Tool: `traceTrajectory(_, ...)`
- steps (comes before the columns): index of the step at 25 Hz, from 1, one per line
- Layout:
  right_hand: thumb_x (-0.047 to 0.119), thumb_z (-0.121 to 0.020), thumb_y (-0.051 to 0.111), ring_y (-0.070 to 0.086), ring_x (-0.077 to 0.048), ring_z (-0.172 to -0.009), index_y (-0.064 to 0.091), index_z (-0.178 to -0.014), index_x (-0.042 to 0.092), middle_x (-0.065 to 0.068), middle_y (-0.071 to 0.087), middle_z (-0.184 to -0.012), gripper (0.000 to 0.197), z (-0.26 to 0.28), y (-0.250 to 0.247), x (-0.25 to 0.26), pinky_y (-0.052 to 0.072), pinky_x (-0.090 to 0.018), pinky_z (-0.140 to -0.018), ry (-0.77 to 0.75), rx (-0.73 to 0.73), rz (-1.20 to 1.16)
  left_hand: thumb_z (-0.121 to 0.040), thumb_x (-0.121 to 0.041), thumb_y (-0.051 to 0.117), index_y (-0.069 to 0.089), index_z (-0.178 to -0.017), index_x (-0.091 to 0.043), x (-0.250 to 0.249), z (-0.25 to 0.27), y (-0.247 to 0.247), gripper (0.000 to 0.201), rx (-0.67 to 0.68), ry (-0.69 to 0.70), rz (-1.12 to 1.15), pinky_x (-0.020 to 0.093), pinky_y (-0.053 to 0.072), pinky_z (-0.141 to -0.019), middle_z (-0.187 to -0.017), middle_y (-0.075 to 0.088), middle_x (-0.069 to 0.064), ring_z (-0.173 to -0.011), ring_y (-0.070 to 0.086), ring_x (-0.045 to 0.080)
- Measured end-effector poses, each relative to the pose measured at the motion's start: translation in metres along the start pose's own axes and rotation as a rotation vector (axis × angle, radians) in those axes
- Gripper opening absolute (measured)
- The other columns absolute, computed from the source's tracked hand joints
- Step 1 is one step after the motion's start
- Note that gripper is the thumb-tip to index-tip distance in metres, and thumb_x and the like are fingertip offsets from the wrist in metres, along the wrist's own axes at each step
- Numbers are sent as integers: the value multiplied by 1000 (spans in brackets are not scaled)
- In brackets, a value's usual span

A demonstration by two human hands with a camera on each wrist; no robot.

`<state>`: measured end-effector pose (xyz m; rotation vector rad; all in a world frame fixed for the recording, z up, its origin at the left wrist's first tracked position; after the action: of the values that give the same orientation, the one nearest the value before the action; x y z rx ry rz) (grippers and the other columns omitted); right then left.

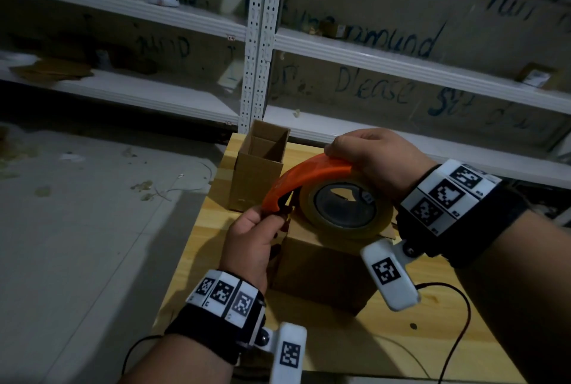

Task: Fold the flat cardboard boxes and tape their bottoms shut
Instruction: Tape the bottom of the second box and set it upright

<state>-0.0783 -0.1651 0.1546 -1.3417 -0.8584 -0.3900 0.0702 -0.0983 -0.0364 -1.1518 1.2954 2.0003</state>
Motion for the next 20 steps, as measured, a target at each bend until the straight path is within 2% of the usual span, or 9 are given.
traceTrajectory(2, 49, -85, 70, 74, -35, -87, 79, -88, 15, -15, 78, -86, 36, 1, -1, 0, 60, -54, -90, 3, -16, -3, -86, -17, 75, 79, -90, -19, 0, 2, 0, 6, -6, -13, 3, 46, 57, -78, -86, 80, 13, -89, 75, 35)
traceTrajectory(5, 51, -83, 70, 73, -30, -84, 80, -83, 29, -9, 77, -81, 24, 2, -3, -2, 59, -53, -89, 15, -39, -18, -83, -18, 80, 76, -95, -8, 3, 2, 0, 16, 0, -44, 30, 51, 57, -83, -100, 78, 27, -97, 75, 46)
traceTrajectory(7, 48, -85, 70, 73, -30, -85, 80, -84, 24, -11, 78, -84, 26, 2, -4, -3, 59, -52, -89, 25, -39, -33, -87, -15, 78, 74, -97, -6, 4, 0, 1, 14, 13, -29, 31, 51, 58, -84, -96, 79, 26, -99, 74, 51)
traceTrajectory(9, 48, -86, 70, 73, -30, -86, 79, -84, 20, -11, 78, -85, 29, 1, -4, -3, 59, -52, -89, 31, -36, -32, -89, -15, 77, 74, -97, -7, 4, 0, 4, 12, 30, -23, 52, 48, 59, -82, -91, 79, 23, -93, 76, 46)
traceTrajectory(12, 50, -85, 69, 73, -30, -86, 79, -81, 23, -9, 77, -84, 29, 1, -2, -1, 60, -54, -91, 27, -29, -25, -91, -16, 74, 74, -105, -10, 9, -2, 11, 15, 82, -64, 124, 42, 60, -77, -92, 81, 18, -87, 78, 34)
traceTrajectory(14, 49, -86, 69, 73, -32, -88, 79, -84, 20, -11, 78, -87, 31, 0, -1, -1, 59, -55, -92, 26, -28, -19, -94, -14, 69, 74, -119, -12, 10, -3, 15, 25, 124, -101, 191, 48, 60, -86, -103, 80, 21, -97, 78, 38)
traceTrajectory(16, 48, -86, 70, 74, -32, -90, 79, -87, 18, -11, 79, -89, 31, 0, 0, 0, 59, -55, -93, 33, -22, -18, -97, -11, 65, 72, -126, -14, 10, -2, 17, 30, 147, -81, 229, 52, 58, -93, -112, 79, 23, -105, 77, 39)
traceTrajectory(18, 48, -87, 70, 74, -31, -90, 79, -87, 19, -11, 78, -89, 31, 1, -2, 0, 59, -53, -92, 34, -27, -21, -97, -8, 63, 75, -118, -13, 11, 1, 15, 24, 124, -35, 217, 47, 59, -88, -107, 81, 21, -100, 79, 35)
traceTrajectory(20, 47, -88, 69, 73, -31, -90, 78, -86, 19, -11, 77, -89, 29, 2, -3, 0, 58, -51, -91, 32, -35, -21, -93, -8, 70, 81, -94, -15, 12, 4, 9, 13, 85, 6, 178, 41, 59, -80, -93, 81, 18, -89, 78, 34)
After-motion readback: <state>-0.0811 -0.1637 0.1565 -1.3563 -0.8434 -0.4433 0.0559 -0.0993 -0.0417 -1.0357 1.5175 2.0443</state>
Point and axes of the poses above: each hand's wrist, its own z-axis away from the middle knuckle, its own y-axis out of the palm, x = y × z, the point moved 8 cm from there along -z, towards the middle knuckle
